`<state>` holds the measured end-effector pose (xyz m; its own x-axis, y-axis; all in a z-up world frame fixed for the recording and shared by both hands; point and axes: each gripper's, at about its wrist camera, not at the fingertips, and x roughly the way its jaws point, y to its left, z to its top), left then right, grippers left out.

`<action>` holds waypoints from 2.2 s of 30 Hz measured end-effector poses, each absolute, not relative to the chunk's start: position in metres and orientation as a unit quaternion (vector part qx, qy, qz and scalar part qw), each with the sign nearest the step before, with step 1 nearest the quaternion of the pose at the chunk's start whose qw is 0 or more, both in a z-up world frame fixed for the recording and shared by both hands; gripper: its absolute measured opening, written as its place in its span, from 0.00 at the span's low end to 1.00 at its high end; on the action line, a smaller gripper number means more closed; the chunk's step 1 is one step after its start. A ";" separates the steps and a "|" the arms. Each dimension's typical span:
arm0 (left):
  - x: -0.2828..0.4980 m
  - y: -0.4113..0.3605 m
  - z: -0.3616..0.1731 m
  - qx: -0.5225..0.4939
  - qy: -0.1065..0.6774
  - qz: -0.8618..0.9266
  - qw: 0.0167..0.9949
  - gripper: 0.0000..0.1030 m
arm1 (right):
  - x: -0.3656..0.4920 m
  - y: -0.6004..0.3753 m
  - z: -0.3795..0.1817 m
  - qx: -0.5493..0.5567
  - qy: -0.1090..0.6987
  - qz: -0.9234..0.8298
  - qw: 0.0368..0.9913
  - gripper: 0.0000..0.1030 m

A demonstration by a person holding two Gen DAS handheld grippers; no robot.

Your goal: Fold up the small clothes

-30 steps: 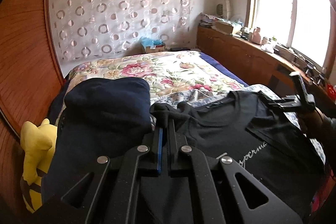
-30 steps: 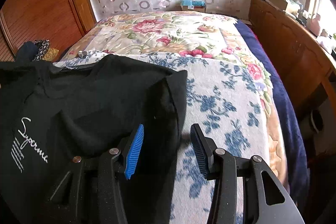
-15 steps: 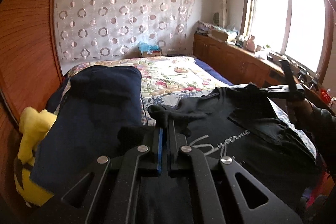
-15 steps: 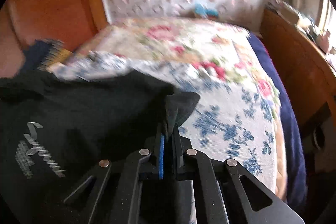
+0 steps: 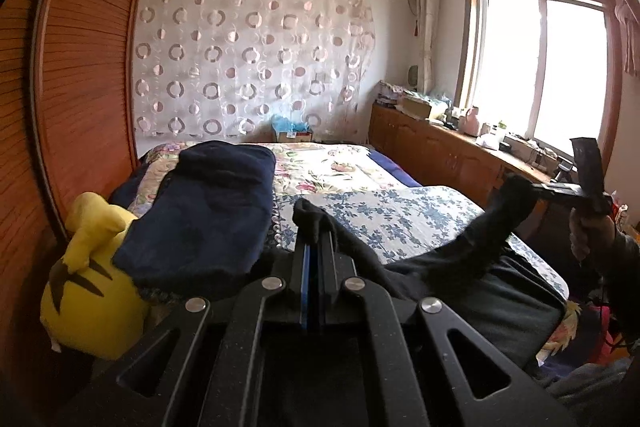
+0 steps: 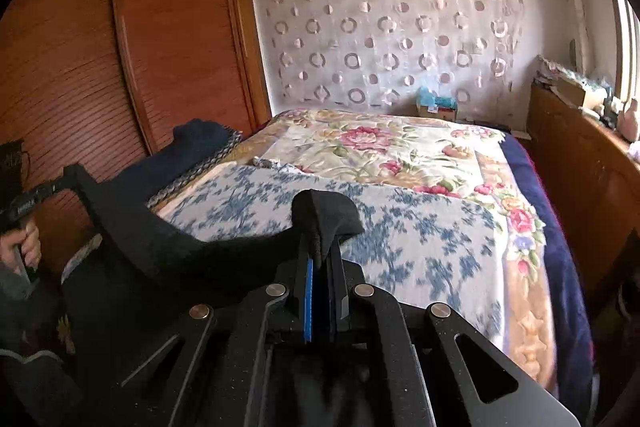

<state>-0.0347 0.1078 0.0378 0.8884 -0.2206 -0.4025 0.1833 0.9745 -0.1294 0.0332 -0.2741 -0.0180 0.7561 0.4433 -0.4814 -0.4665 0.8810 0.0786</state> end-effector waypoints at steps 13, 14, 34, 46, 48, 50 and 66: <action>-0.089 0.127 0.030 -0.064 0.227 -0.070 0.969 0.03 | -0.048 -0.312 -0.007 -0.035 0.277 0.235 0.931 0.05; -0.091 0.126 0.029 -0.063 0.230 -0.068 0.969 0.03 | -0.048 -0.312 -0.005 -0.033 0.281 0.234 0.930 0.05; -0.094 0.125 0.006 -0.035 0.273 -0.048 0.960 0.04 | -0.048 -0.313 -0.025 -0.019 0.373 0.204 0.905 0.15; -0.045 0.129 -0.001 -0.001 0.305 -0.043 0.952 0.52 | -0.019 -0.318 -0.007 -0.033 0.338 0.169 0.925 0.41; -0.031 0.129 -0.008 0.005 0.320 -0.044 0.947 0.52 | -0.011 -0.315 -0.018 -0.032 0.343 0.173 0.923 0.41; -0.017 0.129 -0.016 0.009 0.335 -0.047 0.941 0.52 | 0.000 -0.305 -0.028 -0.035 0.350 0.178 0.919 0.41; 0.041 0.129 -0.078 0.023 0.456 -0.063 0.887 0.66 | 0.030 -0.307 -0.051 -0.035 0.389 0.149 0.908 0.56</action>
